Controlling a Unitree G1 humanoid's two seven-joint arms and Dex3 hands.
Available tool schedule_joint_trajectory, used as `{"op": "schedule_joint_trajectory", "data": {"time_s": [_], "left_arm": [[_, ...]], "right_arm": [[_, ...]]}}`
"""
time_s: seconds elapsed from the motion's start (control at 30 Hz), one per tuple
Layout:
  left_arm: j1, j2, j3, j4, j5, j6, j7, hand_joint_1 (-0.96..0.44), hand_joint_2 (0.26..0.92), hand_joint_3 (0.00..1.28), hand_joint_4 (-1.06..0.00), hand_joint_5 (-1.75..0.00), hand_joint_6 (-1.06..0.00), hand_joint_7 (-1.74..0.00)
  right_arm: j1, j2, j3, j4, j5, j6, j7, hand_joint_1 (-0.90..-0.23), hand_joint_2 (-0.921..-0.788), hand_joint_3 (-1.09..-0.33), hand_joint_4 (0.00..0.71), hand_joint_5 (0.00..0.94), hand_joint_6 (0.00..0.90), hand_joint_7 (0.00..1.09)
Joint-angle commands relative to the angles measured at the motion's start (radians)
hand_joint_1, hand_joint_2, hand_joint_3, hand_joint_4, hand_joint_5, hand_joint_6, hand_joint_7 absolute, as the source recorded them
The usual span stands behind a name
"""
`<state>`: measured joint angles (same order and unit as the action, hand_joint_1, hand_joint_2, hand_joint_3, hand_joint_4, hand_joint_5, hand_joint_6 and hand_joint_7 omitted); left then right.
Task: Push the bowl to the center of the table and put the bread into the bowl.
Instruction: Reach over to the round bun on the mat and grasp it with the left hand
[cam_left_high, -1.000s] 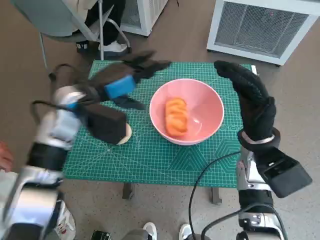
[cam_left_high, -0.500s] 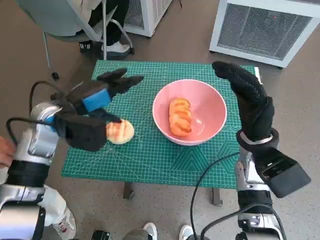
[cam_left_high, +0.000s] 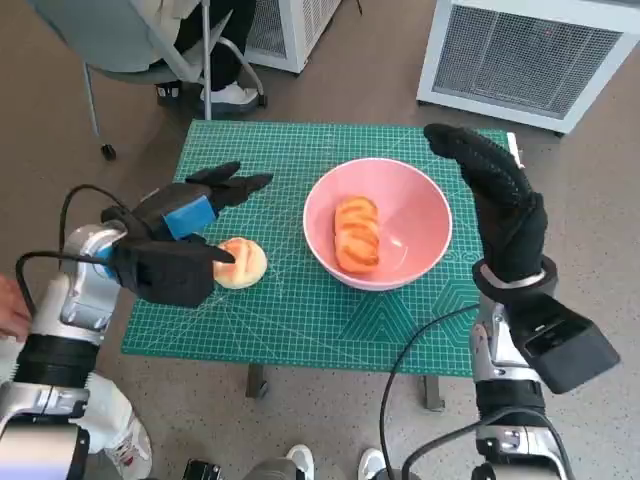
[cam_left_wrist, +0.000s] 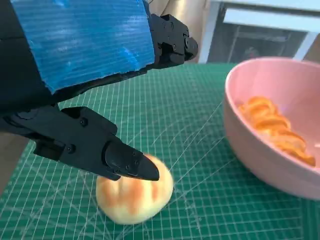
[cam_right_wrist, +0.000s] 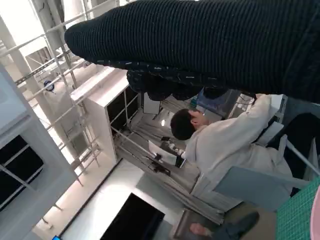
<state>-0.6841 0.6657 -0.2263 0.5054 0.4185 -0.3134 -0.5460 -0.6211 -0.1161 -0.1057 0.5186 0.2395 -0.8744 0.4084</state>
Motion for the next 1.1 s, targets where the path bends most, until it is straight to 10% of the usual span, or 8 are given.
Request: {"op": "schedule_joint_trajectory", "data": {"time_s": [0.03, 1.1], "left_arm": [[0.007, -0.011, -0.021, 0.043, 0.020, 0.002, 0.020, -0.27, 0.812, 0.00, -0.08, -0.01, -0.25, -0.05], [-0.096, -0.112, -0.165, 0.404, 0.118, 0.088, 0.034, -0.25, 0.804, 0.00, -0.23, -0.03, -0.36, -0.06]], "right_arm": [[0.008, -0.005, 0.002, 0.007, -0.003, 0.004, 0.004, -0.564, -0.921, -0.801, 0.225, 0.207, -0.001, 0.77], [0.015, -0.002, 0.007, 0.001, -0.009, 0.014, 0.000, -0.562, -0.921, -0.810, 0.196, 0.258, -0.001, 0.77]]}}
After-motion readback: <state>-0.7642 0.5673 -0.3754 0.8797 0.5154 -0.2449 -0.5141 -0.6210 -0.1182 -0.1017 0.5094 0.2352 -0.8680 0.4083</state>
